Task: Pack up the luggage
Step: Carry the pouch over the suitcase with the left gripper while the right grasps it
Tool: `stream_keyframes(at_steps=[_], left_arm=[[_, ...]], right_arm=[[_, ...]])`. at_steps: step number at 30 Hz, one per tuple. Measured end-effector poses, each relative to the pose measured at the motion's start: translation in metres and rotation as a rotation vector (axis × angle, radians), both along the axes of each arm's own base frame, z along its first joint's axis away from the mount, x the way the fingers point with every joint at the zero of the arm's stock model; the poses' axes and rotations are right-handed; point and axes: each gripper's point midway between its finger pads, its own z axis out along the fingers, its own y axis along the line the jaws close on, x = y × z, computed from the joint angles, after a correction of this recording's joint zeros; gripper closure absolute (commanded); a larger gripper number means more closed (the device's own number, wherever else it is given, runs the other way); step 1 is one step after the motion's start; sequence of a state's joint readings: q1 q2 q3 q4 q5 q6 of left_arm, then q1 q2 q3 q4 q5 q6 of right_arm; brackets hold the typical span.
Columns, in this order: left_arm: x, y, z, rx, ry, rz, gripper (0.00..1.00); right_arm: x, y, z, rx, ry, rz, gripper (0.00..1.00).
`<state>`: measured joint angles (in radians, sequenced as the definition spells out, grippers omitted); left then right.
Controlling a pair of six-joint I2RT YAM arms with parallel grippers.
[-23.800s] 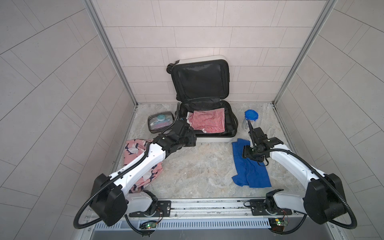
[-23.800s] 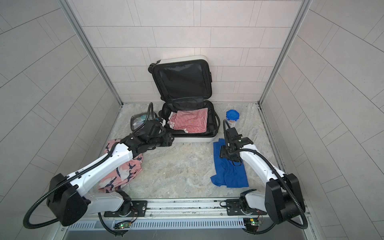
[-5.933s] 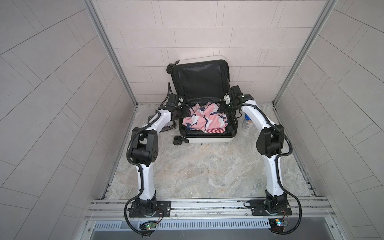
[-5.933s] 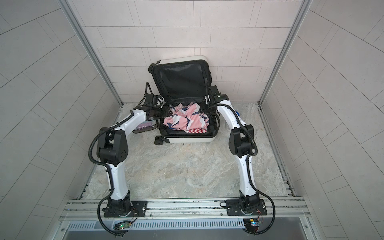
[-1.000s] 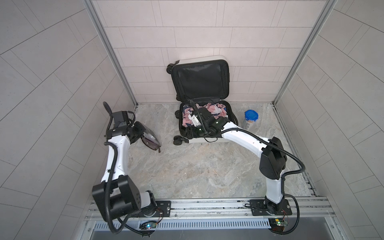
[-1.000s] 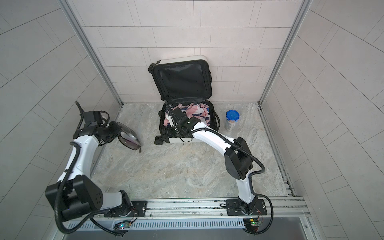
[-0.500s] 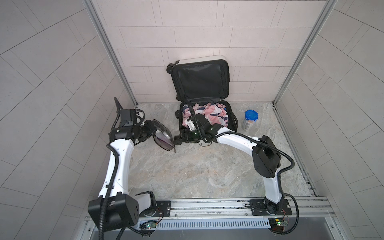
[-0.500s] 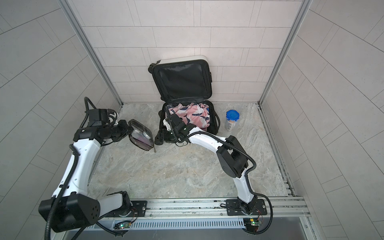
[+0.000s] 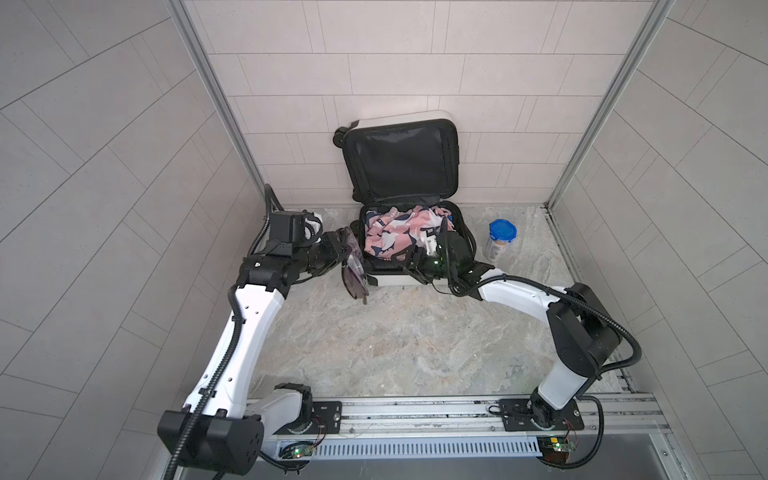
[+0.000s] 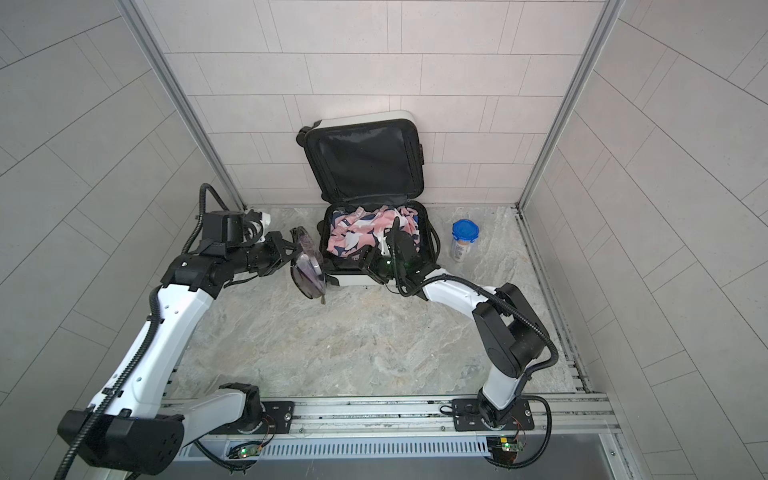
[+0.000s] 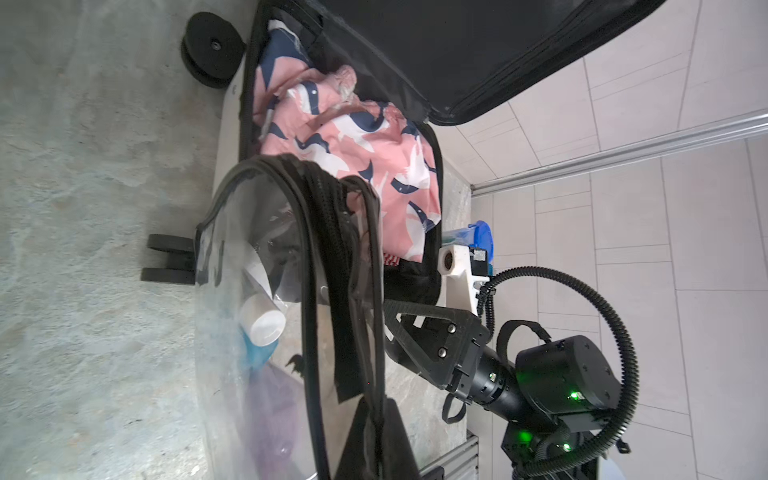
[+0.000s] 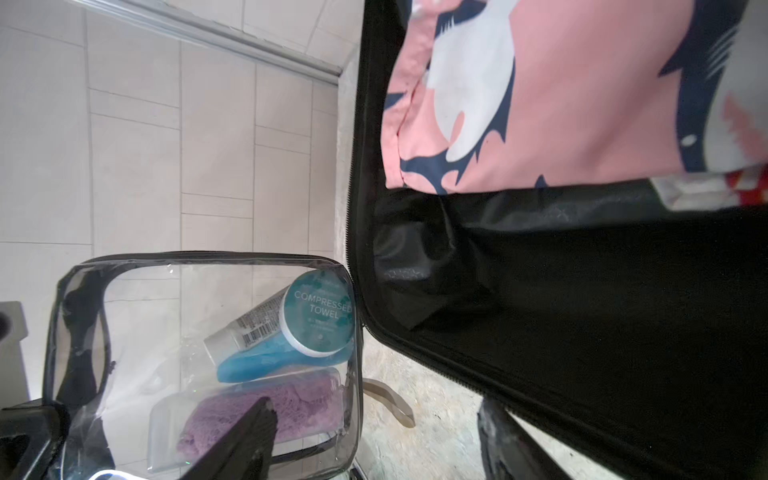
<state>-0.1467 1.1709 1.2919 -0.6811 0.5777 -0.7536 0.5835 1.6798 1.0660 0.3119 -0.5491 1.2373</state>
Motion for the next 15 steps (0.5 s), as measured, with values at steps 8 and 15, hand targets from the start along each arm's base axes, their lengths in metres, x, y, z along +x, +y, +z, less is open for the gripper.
stream_keyframes(at_steps=[8, 15], left_arm=[[0.004, -0.031, 0.040, -0.067, -0.067, -0.052, 1.00], [0.007, -0.050, 0.061, -0.110, -0.119, -0.066, 1.00]], right_arm=[[0.006, -0.001, 0.022, 0.130, -0.022, -0.030, 0.20], [0.008, 0.001, 0.044, 0.289, -0.035, -0.045, 0.20]])
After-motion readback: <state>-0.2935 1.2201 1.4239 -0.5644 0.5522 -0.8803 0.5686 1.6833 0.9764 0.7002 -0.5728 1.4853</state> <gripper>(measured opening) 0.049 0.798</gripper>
